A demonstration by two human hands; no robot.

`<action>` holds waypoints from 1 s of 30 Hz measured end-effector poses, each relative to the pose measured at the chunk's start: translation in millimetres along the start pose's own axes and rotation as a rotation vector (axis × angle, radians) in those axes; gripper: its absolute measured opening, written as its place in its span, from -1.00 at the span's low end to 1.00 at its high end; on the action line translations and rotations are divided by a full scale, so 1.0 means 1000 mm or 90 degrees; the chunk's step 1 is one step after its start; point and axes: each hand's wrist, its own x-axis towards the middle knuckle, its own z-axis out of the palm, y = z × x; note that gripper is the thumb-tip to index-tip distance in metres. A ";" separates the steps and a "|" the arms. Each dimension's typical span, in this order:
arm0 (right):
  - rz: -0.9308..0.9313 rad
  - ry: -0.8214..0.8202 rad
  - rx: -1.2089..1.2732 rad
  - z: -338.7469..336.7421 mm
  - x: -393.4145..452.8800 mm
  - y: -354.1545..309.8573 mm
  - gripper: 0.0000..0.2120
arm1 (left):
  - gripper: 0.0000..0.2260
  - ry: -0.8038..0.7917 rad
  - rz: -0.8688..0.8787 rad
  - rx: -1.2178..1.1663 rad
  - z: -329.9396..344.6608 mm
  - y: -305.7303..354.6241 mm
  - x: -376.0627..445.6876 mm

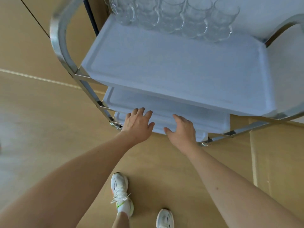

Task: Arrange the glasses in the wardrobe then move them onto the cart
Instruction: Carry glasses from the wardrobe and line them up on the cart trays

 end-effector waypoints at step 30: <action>0.053 0.346 0.053 -0.358 -0.153 -0.091 -0.34 | -0.45 0.183 0.273 -0.010 -0.376 0.198 -0.047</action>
